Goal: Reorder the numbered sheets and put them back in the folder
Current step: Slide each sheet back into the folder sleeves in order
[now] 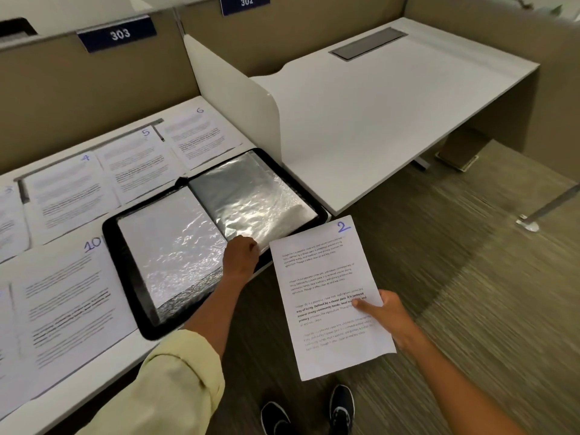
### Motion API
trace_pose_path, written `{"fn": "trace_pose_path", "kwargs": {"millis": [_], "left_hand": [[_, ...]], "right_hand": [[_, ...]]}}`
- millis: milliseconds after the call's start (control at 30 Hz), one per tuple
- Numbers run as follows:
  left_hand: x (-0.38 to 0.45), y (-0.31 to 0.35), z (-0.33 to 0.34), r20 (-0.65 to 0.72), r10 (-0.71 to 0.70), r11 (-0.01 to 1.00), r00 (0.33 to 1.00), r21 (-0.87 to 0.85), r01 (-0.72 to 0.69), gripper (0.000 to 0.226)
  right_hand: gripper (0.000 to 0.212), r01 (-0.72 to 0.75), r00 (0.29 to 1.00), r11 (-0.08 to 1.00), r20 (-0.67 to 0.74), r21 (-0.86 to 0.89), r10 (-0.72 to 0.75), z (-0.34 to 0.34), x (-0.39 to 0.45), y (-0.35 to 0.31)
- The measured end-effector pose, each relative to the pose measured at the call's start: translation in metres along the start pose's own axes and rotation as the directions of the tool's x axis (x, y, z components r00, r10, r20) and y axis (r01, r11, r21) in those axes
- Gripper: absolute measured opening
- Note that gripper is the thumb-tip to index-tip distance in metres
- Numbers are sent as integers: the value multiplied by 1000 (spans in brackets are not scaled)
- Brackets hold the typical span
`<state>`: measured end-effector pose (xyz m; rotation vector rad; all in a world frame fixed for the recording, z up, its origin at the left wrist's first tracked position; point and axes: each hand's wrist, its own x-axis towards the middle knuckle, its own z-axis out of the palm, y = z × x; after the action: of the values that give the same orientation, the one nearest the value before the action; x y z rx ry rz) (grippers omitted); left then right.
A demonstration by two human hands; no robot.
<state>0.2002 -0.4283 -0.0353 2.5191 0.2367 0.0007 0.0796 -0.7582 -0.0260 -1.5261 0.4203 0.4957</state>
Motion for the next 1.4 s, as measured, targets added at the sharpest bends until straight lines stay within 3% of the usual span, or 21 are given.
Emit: {"fn": "trace_pose_path", "kwargs": {"millis": [100, 467, 633, 767, 933, 1033, 1400], "left_hand": [[-1, 0, -3, -18, 1, 1000, 1000, -27, -1, 26], [3, -2, -5, -54, -144, 970, 988, -205, 131, 12], [3, -3, -8, -59, -167, 953, 984, -264, 146, 9], [0, -9, -8, -57, -69, 977, 996, -205, 56, 12], [-1, -4, -5, -7, 23, 997, 1000, -71, -23, 9], [-1, -2, -1, 56, 81, 997, 995, -20, -80, 22], [9, 3, -3, 51, 55, 998, 997, -1, -55, 9]], "right_hand": [[30, 1, 1000, 1000, 8, 4, -1, 3, 1, -3], [42, -14, 999, 1000, 49, -2, 14, 2, 1, -2], [60, -23, 999, 1000, 45, -2, 23, -2, -1, 3], [42, -47, 998, 999, 37, -9, 47, -4, 0, 6], [43, -58, 998, 998, 38, -15, 59, -3, -1, 7], [40, -52, 998, 999, 39, -15, 52, -3, -3, 9], [36, -69, 997, 998, 23, 14, 69, -4, -6, 20]]}}
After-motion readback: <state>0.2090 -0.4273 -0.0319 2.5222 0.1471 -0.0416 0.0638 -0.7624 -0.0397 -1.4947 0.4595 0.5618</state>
